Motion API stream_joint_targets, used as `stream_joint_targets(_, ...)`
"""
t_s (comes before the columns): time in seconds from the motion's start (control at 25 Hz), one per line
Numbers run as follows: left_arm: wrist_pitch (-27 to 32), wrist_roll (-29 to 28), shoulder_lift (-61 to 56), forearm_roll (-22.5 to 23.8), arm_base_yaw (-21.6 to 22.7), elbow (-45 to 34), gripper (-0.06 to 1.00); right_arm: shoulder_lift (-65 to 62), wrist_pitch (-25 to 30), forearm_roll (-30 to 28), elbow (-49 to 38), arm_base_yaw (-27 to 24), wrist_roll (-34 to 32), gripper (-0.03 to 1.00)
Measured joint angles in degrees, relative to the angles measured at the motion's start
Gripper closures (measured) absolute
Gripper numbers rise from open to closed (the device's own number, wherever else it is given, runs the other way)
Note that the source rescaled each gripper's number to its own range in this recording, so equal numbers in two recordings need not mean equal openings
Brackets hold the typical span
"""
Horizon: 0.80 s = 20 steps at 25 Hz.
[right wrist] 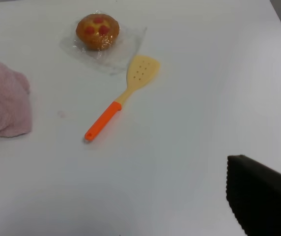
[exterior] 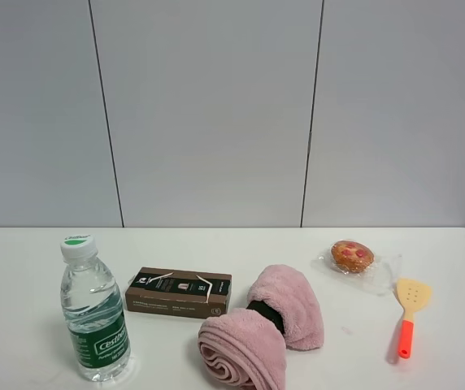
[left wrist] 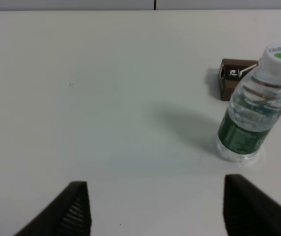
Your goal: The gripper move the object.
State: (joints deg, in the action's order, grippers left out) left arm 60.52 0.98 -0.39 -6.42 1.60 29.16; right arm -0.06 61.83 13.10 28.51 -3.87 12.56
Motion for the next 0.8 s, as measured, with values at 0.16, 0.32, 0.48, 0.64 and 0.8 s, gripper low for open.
stream_joint_targets(0.16, 0.0, 0.0, 0.0, 0.0, 0.0, 0.0, -0.06, 0.0, 0.0, 0.0, 0.0, 0.0, 0.0, 0.06)
stream_joint_targets(0.32, 0.0, 0.0, 0.0, 0.0, 0.0, 0.0, -0.06, 0.0, 0.0, 0.0, 0.0, 0.0, 0.0, 0.06)
stream_joint_targets(0.48, 0.0, 0.0, 0.0, 0.0, 0.0, 0.0, -0.06, 0.0, 0.0, 0.0, 0.0, 0.0, 0.0, 0.06)
stream_joint_targets(0.64, 0.0, 0.0, 0.0, 0.0, 0.0, 0.0, -0.06, 0.0, 0.0, 0.0, 0.0, 0.0, 0.0, 0.06)
stream_joint_targets(0.8, 0.0, 0.0, 0.0, 0.0, 0.0, 0.0, -0.06, 0.0, 0.0, 0.0, 0.0, 0.0, 0.0, 0.06)
